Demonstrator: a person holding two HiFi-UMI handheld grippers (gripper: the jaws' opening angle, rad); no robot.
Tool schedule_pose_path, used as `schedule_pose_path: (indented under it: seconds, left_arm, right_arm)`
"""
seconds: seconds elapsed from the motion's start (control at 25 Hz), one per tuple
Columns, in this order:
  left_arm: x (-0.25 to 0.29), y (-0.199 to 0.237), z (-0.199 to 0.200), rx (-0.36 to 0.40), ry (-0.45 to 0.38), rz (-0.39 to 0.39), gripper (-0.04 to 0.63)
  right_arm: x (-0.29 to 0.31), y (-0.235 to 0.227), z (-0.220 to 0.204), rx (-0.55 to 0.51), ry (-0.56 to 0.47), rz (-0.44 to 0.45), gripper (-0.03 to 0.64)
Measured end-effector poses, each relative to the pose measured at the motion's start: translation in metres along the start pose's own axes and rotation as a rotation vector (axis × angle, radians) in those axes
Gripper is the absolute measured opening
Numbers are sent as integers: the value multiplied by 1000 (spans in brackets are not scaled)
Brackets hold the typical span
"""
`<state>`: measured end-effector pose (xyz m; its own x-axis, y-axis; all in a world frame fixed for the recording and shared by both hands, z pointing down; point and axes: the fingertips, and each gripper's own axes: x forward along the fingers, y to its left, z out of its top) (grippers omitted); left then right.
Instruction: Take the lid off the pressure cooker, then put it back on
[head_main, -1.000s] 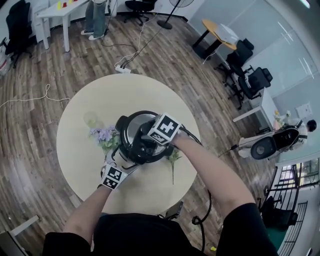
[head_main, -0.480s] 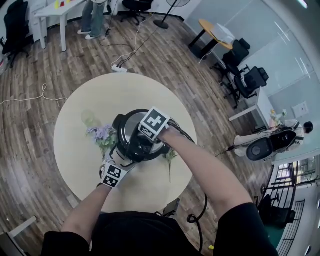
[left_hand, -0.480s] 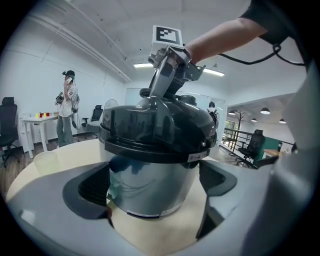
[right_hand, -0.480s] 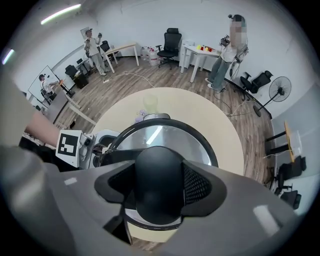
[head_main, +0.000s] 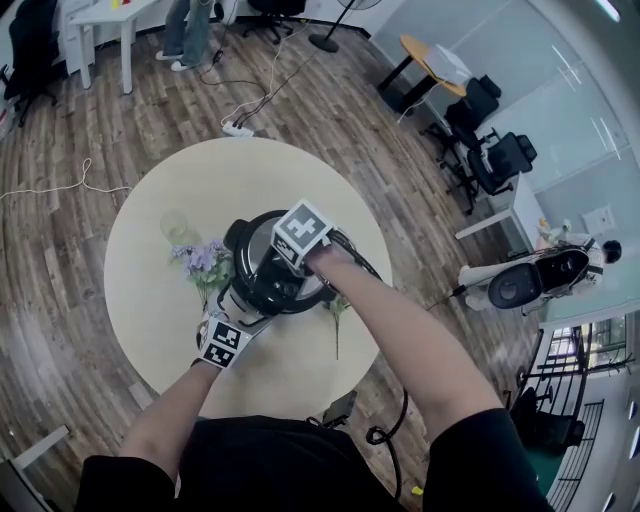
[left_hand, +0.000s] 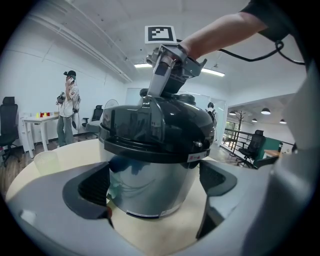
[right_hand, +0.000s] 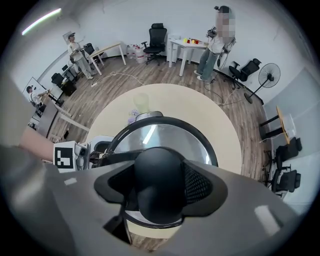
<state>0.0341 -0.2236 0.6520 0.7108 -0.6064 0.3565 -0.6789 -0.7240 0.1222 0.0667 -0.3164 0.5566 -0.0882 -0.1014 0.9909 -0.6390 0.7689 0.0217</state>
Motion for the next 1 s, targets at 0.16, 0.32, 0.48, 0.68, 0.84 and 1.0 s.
schedule_pose_path:
  seconds: [0.16,0.32,0.48,0.68,0.84,1.0]
  left_arm:
    - [1,-1,-1,-4,-2,2,541]
    - [4,-2,-7,-10,5,1,543]
    - [5,-1,-7,-1,5,-2,552]
    - [4,-2,-5,-4,11,-7,552]
    - [4,-3,-6,-2,10,-8,552]
    - [4,-2,-10,-4,8,-6,552]
  right_arm:
    - [2,-6,0,118,-2,-8,288]
    - [4,-18,-4,428,-4,-46,290]
    - [4,-19,-7,513,13,-50,295]
    - [0,-17,-8,389,5,-31,296]
    - [1,-13,-15,357,49,-13,295]
    - [7,-11,-19,376,67,12,295]
